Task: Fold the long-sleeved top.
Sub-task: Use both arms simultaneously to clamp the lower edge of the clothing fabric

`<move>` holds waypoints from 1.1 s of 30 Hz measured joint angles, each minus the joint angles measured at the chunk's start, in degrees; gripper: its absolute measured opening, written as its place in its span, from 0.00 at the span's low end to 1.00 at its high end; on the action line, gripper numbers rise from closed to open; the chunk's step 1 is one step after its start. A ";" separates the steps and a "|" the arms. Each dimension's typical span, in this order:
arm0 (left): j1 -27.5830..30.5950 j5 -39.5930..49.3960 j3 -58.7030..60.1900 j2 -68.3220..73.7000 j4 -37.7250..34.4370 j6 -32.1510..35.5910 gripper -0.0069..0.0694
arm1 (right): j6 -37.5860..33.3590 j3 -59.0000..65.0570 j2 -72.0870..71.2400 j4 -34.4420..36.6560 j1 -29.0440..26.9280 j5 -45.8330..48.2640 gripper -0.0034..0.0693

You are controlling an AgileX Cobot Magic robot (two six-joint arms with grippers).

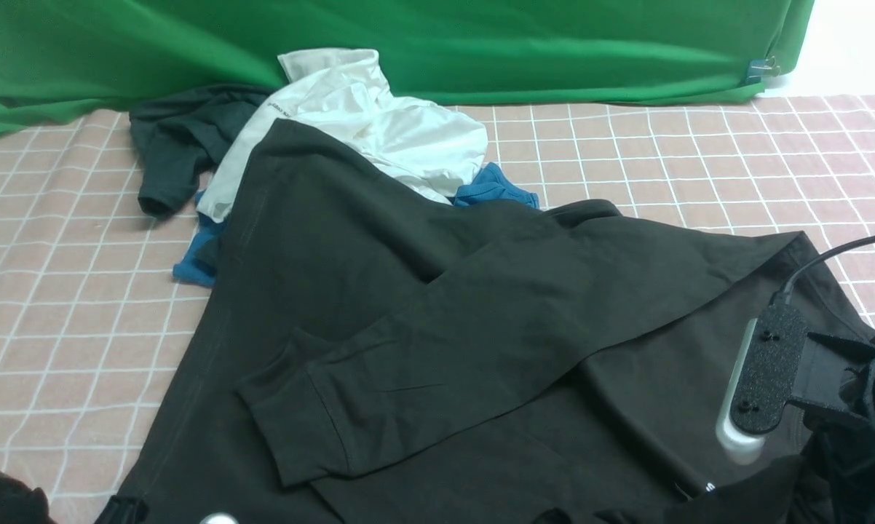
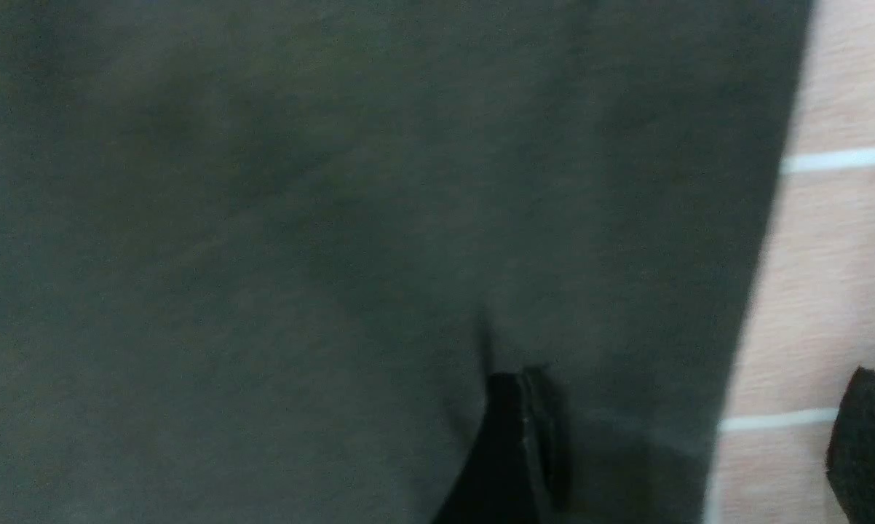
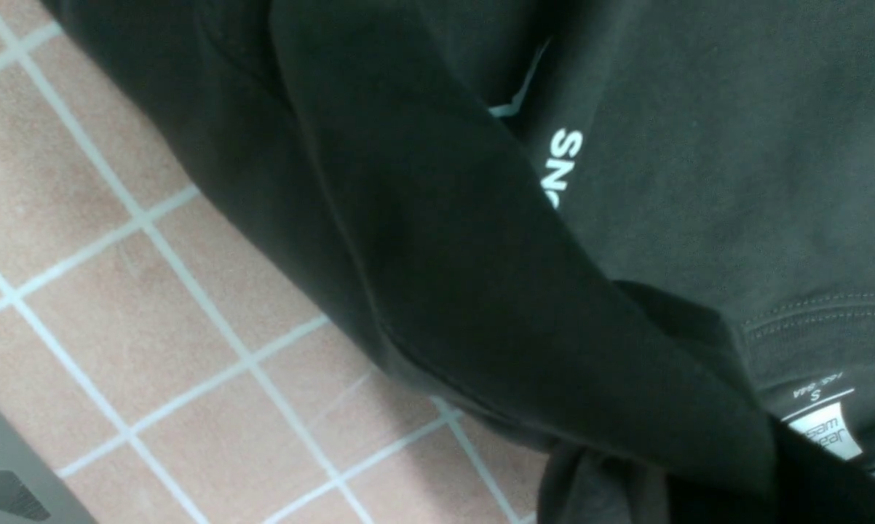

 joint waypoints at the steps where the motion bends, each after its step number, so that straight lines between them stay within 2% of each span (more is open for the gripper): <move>1: 0.00 -0.29 0.00 0.00 0.24 -0.45 0.69 | 0.00 0.00 0.00 0.00 0.00 0.00 0.16; 11: 0.06 -1.27 -0.86 0.43 1.55 -1.07 0.45 | 0.00 0.00 0.00 1.48 0.00 -0.05 0.16; 23: 0.06 -6.62 -1.06 0.39 3.12 -2.51 0.41 | 0.00 0.00 0.00 1.66 0.00 -0.05 0.16; 27: 0.06 -9.48 -1.06 0.39 3.29 -4.02 0.29 | 0.00 0.00 0.00 1.66 0.00 -0.05 0.16; 28: 0.06 -9.65 -1.06 0.39 3.37 -4.37 0.23 | 0.00 0.00 0.00 1.67 0.00 -0.05 0.16; 31: 0.06 -10.09 -1.06 0.25 3.76 -4.90 0.13 | 0.00 0.00 0.00 1.67 0.00 -0.05 0.16; 33: 0.06 -10.00 -1.06 -0.15 3.82 -4.96 0.12 | -0.05 0.00 0.00 1.67 0.00 0.03 0.16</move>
